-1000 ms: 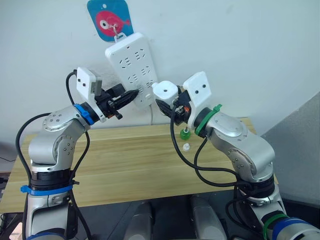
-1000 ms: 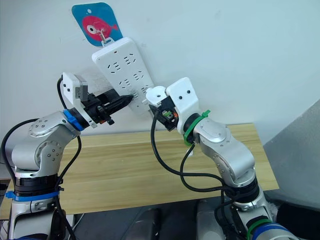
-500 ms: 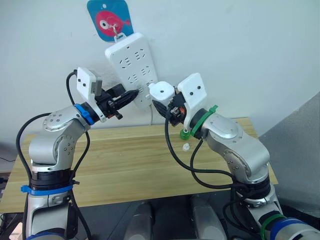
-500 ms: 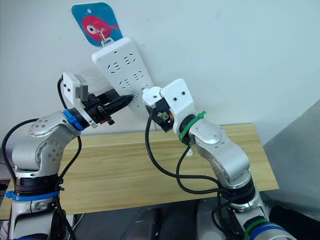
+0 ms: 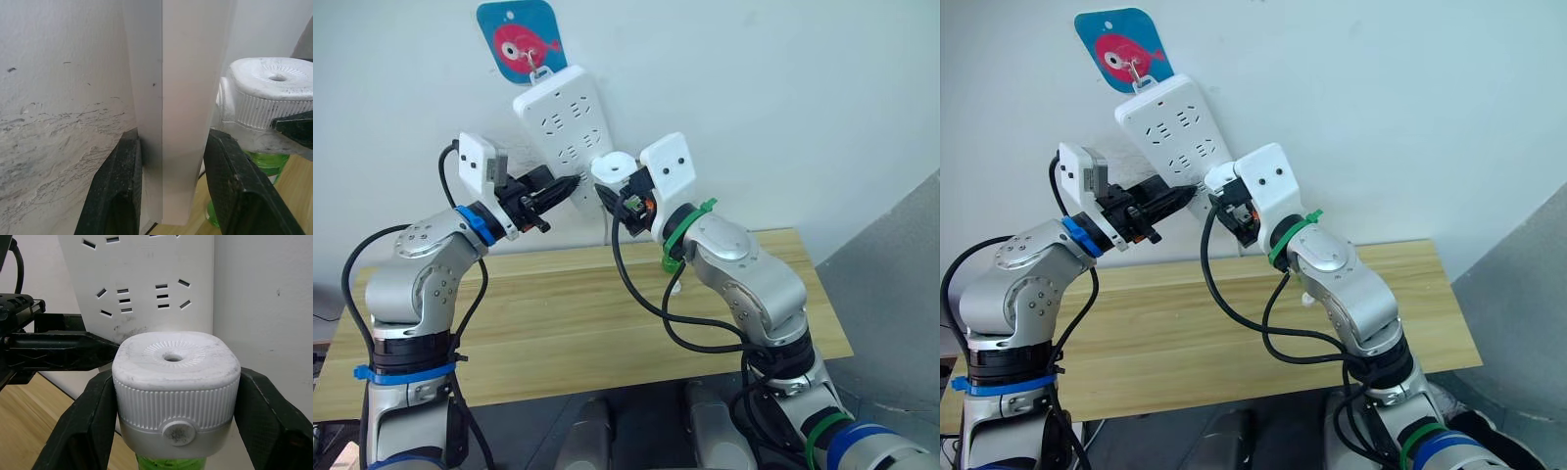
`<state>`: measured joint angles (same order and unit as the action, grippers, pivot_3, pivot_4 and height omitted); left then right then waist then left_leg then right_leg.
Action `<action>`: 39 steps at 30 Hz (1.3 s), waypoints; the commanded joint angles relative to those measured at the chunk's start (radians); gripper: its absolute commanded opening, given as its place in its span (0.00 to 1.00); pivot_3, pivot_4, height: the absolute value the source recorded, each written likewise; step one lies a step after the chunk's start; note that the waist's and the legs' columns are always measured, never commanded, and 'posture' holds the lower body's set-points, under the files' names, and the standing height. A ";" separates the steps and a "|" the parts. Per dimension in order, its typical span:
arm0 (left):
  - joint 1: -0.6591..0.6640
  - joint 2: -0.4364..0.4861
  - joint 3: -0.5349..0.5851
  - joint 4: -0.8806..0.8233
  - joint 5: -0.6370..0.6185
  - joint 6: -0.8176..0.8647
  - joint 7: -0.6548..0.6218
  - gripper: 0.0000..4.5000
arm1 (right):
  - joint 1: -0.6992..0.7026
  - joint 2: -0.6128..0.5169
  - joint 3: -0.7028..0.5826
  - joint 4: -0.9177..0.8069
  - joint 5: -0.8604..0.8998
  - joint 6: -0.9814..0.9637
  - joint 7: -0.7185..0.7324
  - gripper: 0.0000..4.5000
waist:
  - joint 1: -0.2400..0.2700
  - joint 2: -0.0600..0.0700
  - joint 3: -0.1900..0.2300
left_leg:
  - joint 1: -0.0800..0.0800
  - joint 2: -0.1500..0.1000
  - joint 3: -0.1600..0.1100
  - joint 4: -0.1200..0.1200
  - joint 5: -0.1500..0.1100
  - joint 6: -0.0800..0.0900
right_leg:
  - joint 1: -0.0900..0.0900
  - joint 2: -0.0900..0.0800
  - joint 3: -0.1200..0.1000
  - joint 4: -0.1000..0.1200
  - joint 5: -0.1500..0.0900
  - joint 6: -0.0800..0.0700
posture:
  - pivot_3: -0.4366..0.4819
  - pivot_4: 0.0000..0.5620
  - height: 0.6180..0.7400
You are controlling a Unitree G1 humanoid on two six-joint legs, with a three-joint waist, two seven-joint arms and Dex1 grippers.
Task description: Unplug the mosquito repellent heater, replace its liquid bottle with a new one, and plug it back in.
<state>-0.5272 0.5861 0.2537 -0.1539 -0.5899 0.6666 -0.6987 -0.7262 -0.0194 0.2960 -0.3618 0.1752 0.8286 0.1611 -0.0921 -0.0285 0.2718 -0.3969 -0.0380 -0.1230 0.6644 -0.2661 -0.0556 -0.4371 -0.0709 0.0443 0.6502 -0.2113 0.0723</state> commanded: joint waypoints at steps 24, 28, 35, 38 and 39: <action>0.049 0.084 -0.022 0.121 0.191 -0.282 0.004 0.75 | 0.080 -0.147 -0.072 -0.307 0.132 0.130 0.174 1.00 | 0.004 -0.001 -0.002 | -0.003 0.001 -0.001 -0.002 0.000 -0.001 | -0.002 0.001 -0.002 -0.002 0.000 0.000 | 0.37 0.44 1.00; 0.156 0.141 0.030 0.054 0.177 -0.290 -0.031 0.87 | 0.097 -0.163 -0.053 -0.309 0.157 0.101 0.207 1.00 | 0.001 0.000 -0.002 | -0.004 0.000 0.000 -0.003 0.000 -0.001 | -0.005 0.000 -0.001 -0.004 0.000 0.000 | 0.39 0.45 1.00; 0.427 0.134 0.207 -0.177 0.130 -0.269 0.011 0.88 | 0.100 -0.178 0.023 -0.233 0.157 -0.018 0.297 0.62 | 0.008 0.000 -0.002 | -0.003 0.001 0.001 -0.004 0.000 -0.001 | -0.005 0.000 -0.001 -0.004 0.000 0.000 | 0.44 0.46 1.00; 0.579 0.083 0.251 -0.354 0.103 -0.254 0.045 0.88 | 0.100 -0.173 0.069 -0.182 0.132 -0.070 0.311 0.37 | 0.011 -0.001 -0.002 | -0.004 0.002 0.000 -0.004 0.000 -0.001 | -0.004 0.000 -0.002 -0.005 0.000 0.000 | 0.45 0.46 1.00; 0.629 0.063 0.262 -0.405 0.101 -0.256 0.059 0.88 | 0.097 -0.169 0.083 -0.162 0.121 -0.086 0.312 0.28 | 0.014 0.000 -0.002 | -0.004 0.002 0.001 -0.004 0.000 -0.001 | -0.004 0.000 -0.002 -0.005 0.000 0.000 | 0.45 0.46 1.00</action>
<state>0.0696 0.6616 0.4757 -0.4610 -0.4699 0.4138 -0.6622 -0.6202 -0.1963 0.3606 -0.5234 0.3101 0.7882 0.4622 -0.0783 -0.0289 0.2701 -0.4005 -0.0365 -0.1224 0.6608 -0.2661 -0.0564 -0.4410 -0.0719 0.0429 0.6455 -0.2113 0.0718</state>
